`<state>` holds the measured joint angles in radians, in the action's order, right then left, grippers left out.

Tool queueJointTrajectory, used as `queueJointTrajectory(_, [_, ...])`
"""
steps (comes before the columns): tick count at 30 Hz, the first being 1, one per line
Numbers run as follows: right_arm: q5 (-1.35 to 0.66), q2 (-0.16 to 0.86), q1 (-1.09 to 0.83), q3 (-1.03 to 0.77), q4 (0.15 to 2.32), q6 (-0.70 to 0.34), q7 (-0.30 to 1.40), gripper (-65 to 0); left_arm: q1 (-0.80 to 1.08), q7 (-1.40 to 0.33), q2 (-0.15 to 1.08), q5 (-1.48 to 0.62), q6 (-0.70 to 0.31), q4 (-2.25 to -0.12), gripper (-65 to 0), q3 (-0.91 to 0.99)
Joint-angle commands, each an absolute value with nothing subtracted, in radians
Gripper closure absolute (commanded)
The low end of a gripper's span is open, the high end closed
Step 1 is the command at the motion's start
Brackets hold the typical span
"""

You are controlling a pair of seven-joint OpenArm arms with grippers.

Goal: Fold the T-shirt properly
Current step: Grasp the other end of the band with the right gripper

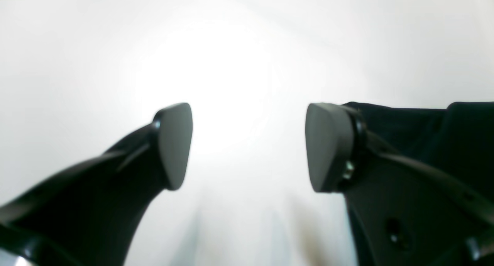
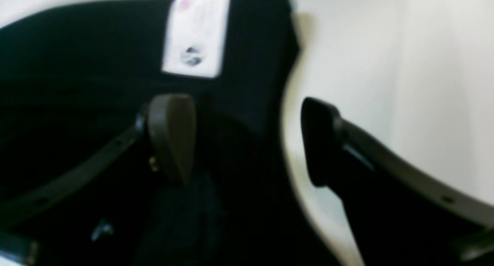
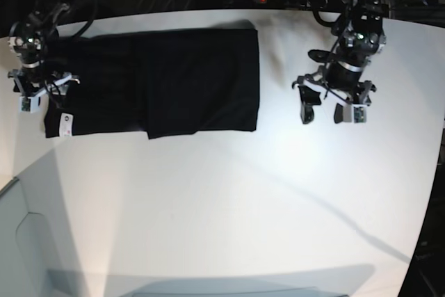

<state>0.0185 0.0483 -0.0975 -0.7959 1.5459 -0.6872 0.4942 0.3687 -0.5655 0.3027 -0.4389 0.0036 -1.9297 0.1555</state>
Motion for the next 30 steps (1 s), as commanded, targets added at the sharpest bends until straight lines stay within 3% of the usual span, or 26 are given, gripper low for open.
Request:
queueJointTrajectory(1, [0.002,0.068,-0.094,-0.797,1.546,-0.698,0.476,-43.5,0.367,-0.539,0.312,-0.443,-0.005,-1.943,-44.1,0.162])
queueJointTrajectory(16, [0.001,0.073,-0.099,-0.791,1.397,-0.698,0.476,-42.2,0.375,-0.536,0.314,-0.443,-0.005,-1.923,-44.1,0.162])
queueJointTrajectory(19, [0.001,0.071,-0.099,-0.791,1.397,-0.698,0.476,-34.4,0.377,-0.538,0.314,-0.443,-0.005,-1.923,-44.1,0.162])
queueJointTrajectory(27, [0.001,0.071,-0.099,-0.789,1.399,-0.698,0.476,-2.7,0.39,-0.535,0.315,-0.44,-0.005,-1.923,-44.1,0.163])
queueJointTrajectory(30, [0.001,0.07,-0.099,-0.789,1.405,-0.698,0.476,0.0,0.39,-0.538,0.315,-0.44,-0.005,-1.923,-44.1,0.163])
